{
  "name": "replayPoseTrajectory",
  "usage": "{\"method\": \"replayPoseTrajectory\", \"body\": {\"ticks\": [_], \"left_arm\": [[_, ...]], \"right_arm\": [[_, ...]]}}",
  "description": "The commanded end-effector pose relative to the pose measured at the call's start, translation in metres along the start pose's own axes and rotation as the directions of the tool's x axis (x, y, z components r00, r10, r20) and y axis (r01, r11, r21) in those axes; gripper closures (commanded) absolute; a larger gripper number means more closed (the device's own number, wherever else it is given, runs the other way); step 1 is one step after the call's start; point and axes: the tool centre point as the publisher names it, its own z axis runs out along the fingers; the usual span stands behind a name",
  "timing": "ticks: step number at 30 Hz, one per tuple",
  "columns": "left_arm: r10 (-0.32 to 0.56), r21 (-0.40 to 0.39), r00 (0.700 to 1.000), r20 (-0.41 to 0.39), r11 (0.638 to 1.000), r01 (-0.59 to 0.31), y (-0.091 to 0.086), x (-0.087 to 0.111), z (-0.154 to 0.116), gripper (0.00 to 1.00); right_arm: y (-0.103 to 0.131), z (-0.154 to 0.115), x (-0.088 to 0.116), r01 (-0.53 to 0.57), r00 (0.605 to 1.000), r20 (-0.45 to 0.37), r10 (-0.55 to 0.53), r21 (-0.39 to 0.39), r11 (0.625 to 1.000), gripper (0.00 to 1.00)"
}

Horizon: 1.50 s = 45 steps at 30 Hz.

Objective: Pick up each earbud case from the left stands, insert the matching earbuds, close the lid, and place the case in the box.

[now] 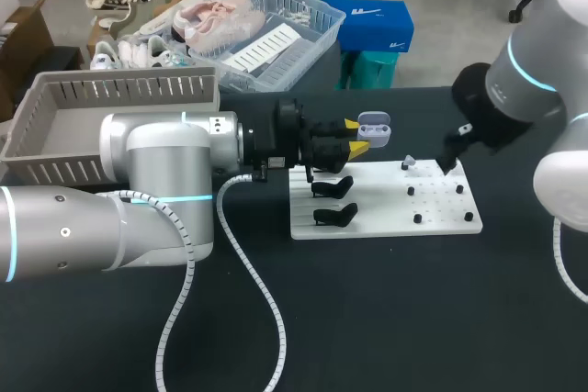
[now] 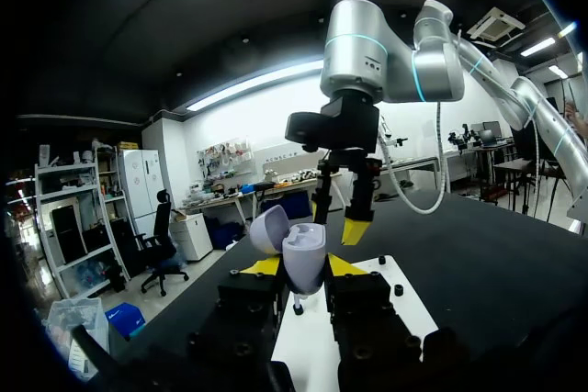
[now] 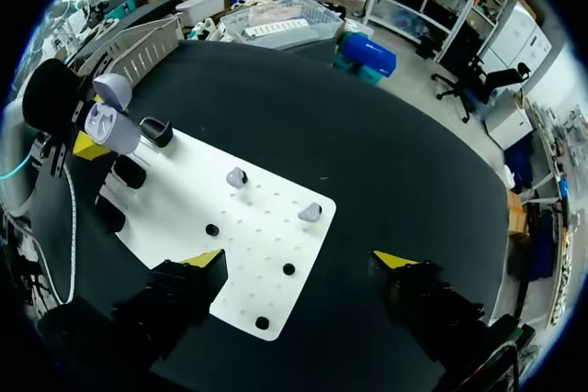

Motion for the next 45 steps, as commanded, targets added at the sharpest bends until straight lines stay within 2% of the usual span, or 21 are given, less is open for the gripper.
{"method": "replayPoseTrajectory", "body": {"ticks": [1, 5, 11, 26, 27, 28, 29, 31, 39, 42, 45], "left_arm": [[0.002, -0.005, 1.0, 0.001, 1.0, -0.002, -0.001, 0.0, 0.0, 1.0], [0.002, -0.005, 1.0, 0.001, 1.0, -0.002, -0.001, 0.0, 0.0, 1.0], [0.002, -0.005, 1.0, 0.001, 1.0, -0.002, -0.001, 0.0, 0.0, 1.0], [0.002, -0.005, 1.0, 0.001, 1.0, -0.002, -0.001, 0.0, 0.0, 1.0], [0.002, -0.005, 1.0, 0.001, 1.0, -0.002, -0.001, 0.0, 0.0, 1.0], [0.002, -0.005, 1.0, 0.001, 1.0, -0.002, -0.001, 0.0, 0.0, 1.0], [0.002, -0.005, 1.0, 0.001, 1.0, -0.002, -0.001, 0.0, 0.0, 1.0], [0.002, -0.005, 1.0, 0.001, 1.0, -0.002, -0.001, 0.0, 0.0, 1.0], [0.002, -0.005, 1.0, 0.001, 1.0, -0.002, -0.001, 0.0, 0.0, 1.0], [0.002, -0.005, 1.0, 0.001, 1.0, -0.002, -0.001, 0.0, 0.0, 1.0], [0.002, -0.005, 1.0, 0.001, 1.0, -0.002, -0.001, 0.0, 0.0, 1.0]], "right_arm": [[0.006, 0.005, -0.014, 0.004, 1.0, -0.024, 0.001, 0.202, 0.979, 0.0], [0.007, 0.008, -0.018, 0.008, 0.999, -0.039, 0.002, 0.255, 0.967, 0.0], [0.006, 0.01, -0.015, -0.007, 1.0, -0.026, 0.015, 0.27, 0.963, 0.0], [-0.001, 0.018, -0.005, -0.041, 0.997, -0.05, 0.058, 0.302, 0.953, 0.0], [-0.001, 0.018, -0.005, -0.042, 0.997, -0.049, 0.059, 0.301, 0.953, 0.03], [-0.002, 0.018, -0.005, -0.044, 0.997, -0.048, 0.061, 0.3, 0.953, 0.17], [-0.002, 0.019, -0.005, -0.047, 0.997, -0.045, 0.063, 0.298, 0.953, 0.39], [-0.004, 0.021, -0.006, -0.049, 0.997, -0.045, 0.065, 0.294, 0.954, 0.5], [-0.007, 0.027, -0.007, -0.06, 0.996, -0.042, 0.075, 0.282, 0.958, 0.51], [-0.007, 0.028, -0.007, -0.058, 0.996, -0.048, 0.075, 0.278, 0.959, 0.42], [-0.007, 0.029, -0.008, -0.057, 0.996, -0.051, 0.074, 0.276, 0.96, 0.4]]}}
